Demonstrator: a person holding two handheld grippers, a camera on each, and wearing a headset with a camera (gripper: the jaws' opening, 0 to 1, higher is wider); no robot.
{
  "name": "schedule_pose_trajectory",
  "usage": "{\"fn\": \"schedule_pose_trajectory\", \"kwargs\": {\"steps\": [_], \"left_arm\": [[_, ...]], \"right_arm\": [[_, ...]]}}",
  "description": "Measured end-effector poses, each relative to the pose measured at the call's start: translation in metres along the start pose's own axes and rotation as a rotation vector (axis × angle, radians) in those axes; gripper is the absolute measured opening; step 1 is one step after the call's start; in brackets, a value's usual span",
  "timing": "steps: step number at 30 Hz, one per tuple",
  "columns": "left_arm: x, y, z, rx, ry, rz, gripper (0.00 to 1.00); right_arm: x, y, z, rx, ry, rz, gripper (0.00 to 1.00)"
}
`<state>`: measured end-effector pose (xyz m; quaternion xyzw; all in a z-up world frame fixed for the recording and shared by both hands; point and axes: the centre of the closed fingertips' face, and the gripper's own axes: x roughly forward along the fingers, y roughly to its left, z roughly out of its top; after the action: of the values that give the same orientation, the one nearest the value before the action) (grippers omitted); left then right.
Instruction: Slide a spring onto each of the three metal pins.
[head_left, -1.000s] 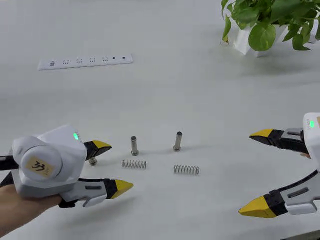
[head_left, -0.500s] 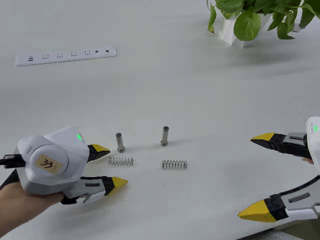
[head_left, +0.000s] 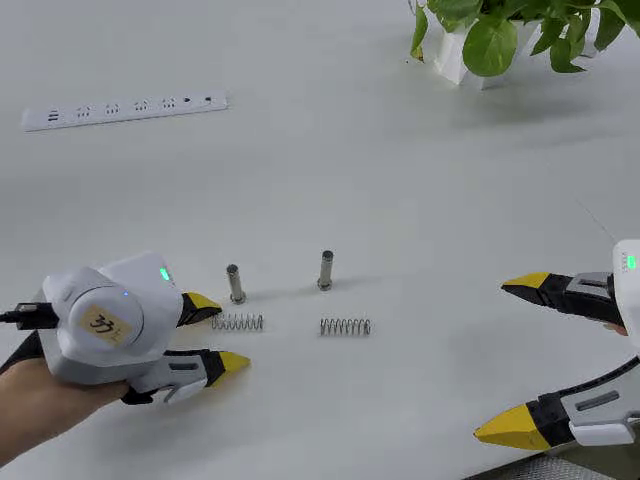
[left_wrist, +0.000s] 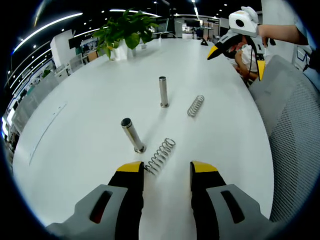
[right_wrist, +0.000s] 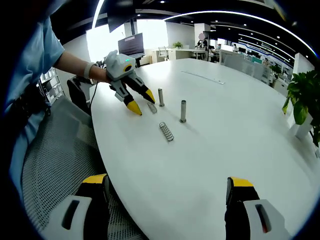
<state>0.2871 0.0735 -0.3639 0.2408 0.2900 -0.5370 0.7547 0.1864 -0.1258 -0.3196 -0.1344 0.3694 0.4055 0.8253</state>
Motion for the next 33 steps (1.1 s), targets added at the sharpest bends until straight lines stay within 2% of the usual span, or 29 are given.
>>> {"fn": "schedule_pose_trajectory", "kwargs": {"steps": [16, 33], "left_arm": [[-0.0025, 0.0011, -0.0033, 0.025, 0.012, -0.008, 0.14], [-0.0022, 0.0009, -0.0053, 0.018, 0.018, -0.01, 0.08]], "right_arm": [[0.0033, 0.0044, 0.0016, -0.007, 0.004, 0.011, 0.97], [0.0052, 0.005, 0.0075, -0.006, -0.009, 0.015, 0.96]]}}
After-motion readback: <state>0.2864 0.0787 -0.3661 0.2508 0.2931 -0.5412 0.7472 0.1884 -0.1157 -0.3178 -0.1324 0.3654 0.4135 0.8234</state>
